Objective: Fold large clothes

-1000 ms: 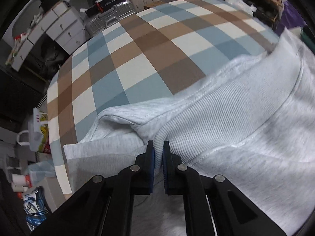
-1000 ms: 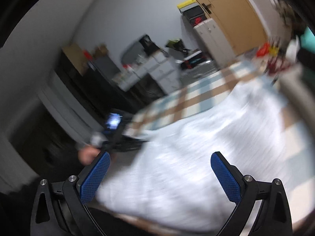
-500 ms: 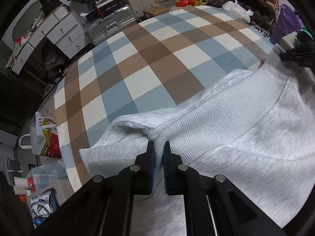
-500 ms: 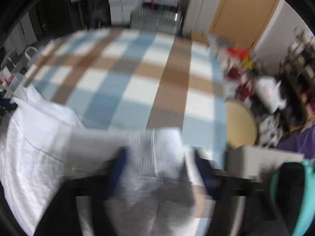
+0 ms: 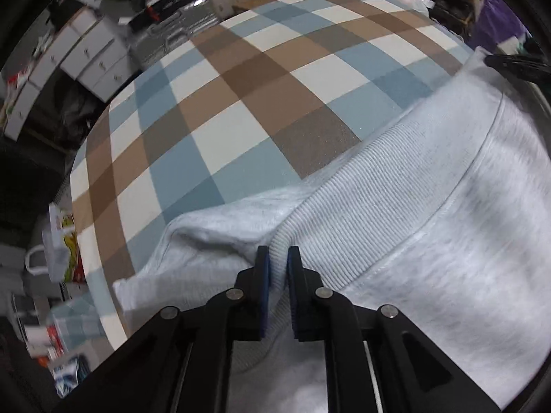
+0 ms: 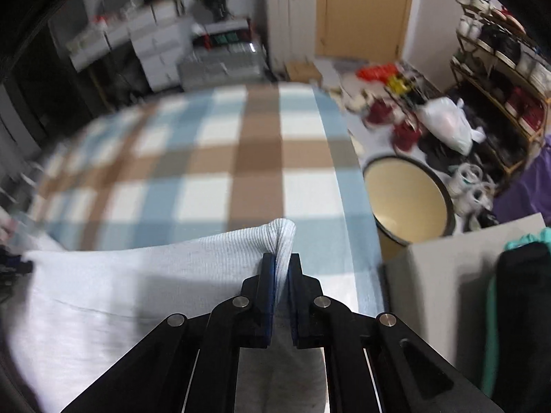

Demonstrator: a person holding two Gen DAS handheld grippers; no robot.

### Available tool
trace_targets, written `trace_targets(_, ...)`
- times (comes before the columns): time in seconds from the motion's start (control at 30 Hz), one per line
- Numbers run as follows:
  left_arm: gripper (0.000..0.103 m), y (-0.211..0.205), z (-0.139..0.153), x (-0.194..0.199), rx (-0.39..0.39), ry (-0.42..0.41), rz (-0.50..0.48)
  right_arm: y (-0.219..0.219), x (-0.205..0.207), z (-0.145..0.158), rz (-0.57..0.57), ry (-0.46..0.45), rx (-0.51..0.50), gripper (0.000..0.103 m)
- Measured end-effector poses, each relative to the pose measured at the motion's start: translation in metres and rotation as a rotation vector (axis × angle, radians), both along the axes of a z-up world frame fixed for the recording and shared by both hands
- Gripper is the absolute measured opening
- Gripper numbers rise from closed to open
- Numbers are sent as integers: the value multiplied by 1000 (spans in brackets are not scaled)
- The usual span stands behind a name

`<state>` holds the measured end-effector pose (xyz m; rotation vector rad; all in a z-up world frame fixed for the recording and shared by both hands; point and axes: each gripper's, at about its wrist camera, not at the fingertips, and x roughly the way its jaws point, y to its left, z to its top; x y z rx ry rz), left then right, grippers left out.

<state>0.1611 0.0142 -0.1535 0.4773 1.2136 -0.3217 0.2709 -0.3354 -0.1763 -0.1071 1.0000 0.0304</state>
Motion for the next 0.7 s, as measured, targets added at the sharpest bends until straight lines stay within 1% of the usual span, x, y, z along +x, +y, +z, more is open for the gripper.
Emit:
trace_targets(0.03, 11, 1, 1, 0, 2, -11, -12, 4, 3, -6, 8, 10, -33, 8)
trace_targets(0.1, 20, 7, 10, -2, 18, -42, -6, 9, 4, -11, 22, 1, -125, 8)
trace_targets(0.13, 26, 12, 16, -3, 43, -57, 9, 8, 4, -11, 24, -1, -153, 9)
trace_targets(0.17, 31, 21, 24, -4, 68, -71, 32, 6, 2, -9, 34, 0, -157, 10)
trace_targets(0.2, 32, 29, 30, -7, 61, -73, 45, 3, -1, -5, 43, -9, -141, 13)
trace_targets(0.23, 32, 42, 41, -11, 26, -74, 64, -1, -6, 1, 42, -22, -124, 15)
trace_targets(0.27, 38, 56, 52, -16, -14, -77, 89, -4, -8, 5, 32, -30, -109, 21)
trace_targets(0.3, 45, 67, 59, -20, -33, -82, 115, -11, -15, 15, 11, -46, -66, 33)
trace_targets(0.33, 68, 81, 66, -25, -45, -93, 152, -15, -21, 24, 4, -65, -27, 38)
trace_targets(0.37, 84, 90, 69, -31, -57, -105, 181, -20, -33, 37, 3, -108, 28, 44)
trace_targets(0.4, 84, 102, 70, -38, -80, -114, 208, -22, -41, 46, 3, -130, 50, 52)
trace_targets(0.43, 84, 109, 68, -43, -100, -104, 218, -23, -50, 54, 6, -152, 78, 58)
trace_targets(0.47, 84, 114, 63, -46, -105, -80, 226, -23, -62, 65, 16, -179, 123, 63)
trace_targets(0.53, 84, 115, 46, -49, -102, -34, 245, -19, -86, 80, 45, -220, 217, 68)
trace_targets(0.57, 84, 114, 38, -51, -109, -15, 246, -15, -93, 84, 60, -228, 246, 71)
trace_targets(0.63, 82, 109, 23, -51, -143, 22, 249, -1, -117, 91, 106, -264, 315, 76)
trace_targets(0.67, 64, 107, 19, -52, -156, 33, 256, 10, -133, 93, 135, -277, 337, 78)
trace_targets(0.7, 44, 107, 12, -51, -173, 61, 266, 19, -142, 92, 152, -284, 347, 81)
